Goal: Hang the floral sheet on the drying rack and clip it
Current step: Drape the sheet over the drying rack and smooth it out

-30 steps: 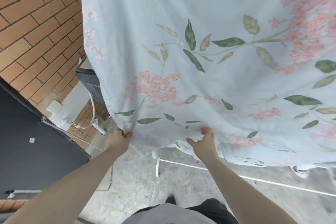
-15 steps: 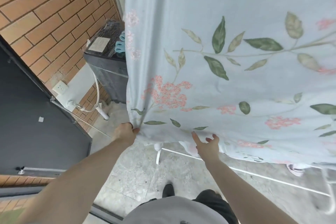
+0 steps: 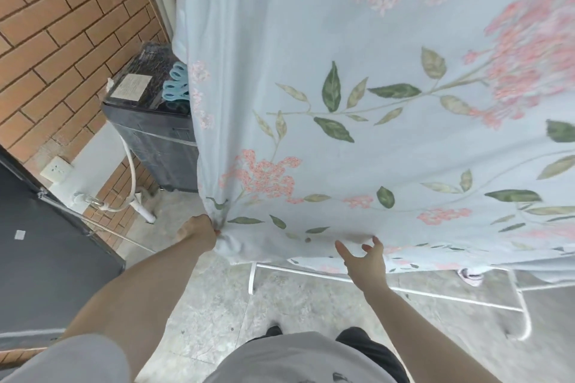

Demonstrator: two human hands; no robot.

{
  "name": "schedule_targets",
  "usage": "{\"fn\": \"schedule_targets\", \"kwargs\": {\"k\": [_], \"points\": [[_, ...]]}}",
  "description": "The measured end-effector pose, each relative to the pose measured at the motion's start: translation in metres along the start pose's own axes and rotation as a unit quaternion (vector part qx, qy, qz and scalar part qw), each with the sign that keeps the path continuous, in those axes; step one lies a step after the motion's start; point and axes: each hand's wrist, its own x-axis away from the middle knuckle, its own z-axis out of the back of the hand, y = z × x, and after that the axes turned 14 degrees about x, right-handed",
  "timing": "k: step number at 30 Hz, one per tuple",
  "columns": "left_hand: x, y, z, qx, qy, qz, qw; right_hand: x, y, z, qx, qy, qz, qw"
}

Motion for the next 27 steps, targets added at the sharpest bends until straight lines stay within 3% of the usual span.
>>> {"fn": "schedule_targets", "kwargs": {"k": [5,8,11,14,16,19,24,27], "points": [[0.023,0.006,0.060,0.198,-0.046,-0.067,0.977,0.025,-0.032,0.020,0.003,0.041,0.129,0.991],[0.050,0.022,0.138,0.284,0.048,-0.127,0.949,0.042,-0.062,0.018,-0.023,0.048,0.195,0.979],[0.093,0.062,0.232,0.428,0.165,-0.239,0.856,0.056,-0.106,0.019,-0.083,0.041,0.242,0.966],[0.141,0.112,0.306,0.515,0.175,-0.357,0.759,0.067,-0.144,0.026,-0.134,0.044,0.276,0.951],[0.155,0.138,0.336,0.560,0.160,-0.379,0.719,0.070,-0.159,0.032,-0.148,0.059,0.297,0.942],[0.162,0.159,0.365,0.562,0.154,-0.387,0.715,0.074,-0.175,0.040,-0.160,0.080,0.313,0.933],[0.161,0.155,0.379,0.454,0.221,-0.417,0.756,0.067,-0.168,0.042,-0.161,0.080,0.293,0.939],[0.163,0.148,0.388,0.450,0.295,-0.397,0.743,0.060,-0.146,0.043,-0.153,0.082,0.262,0.949]]}}
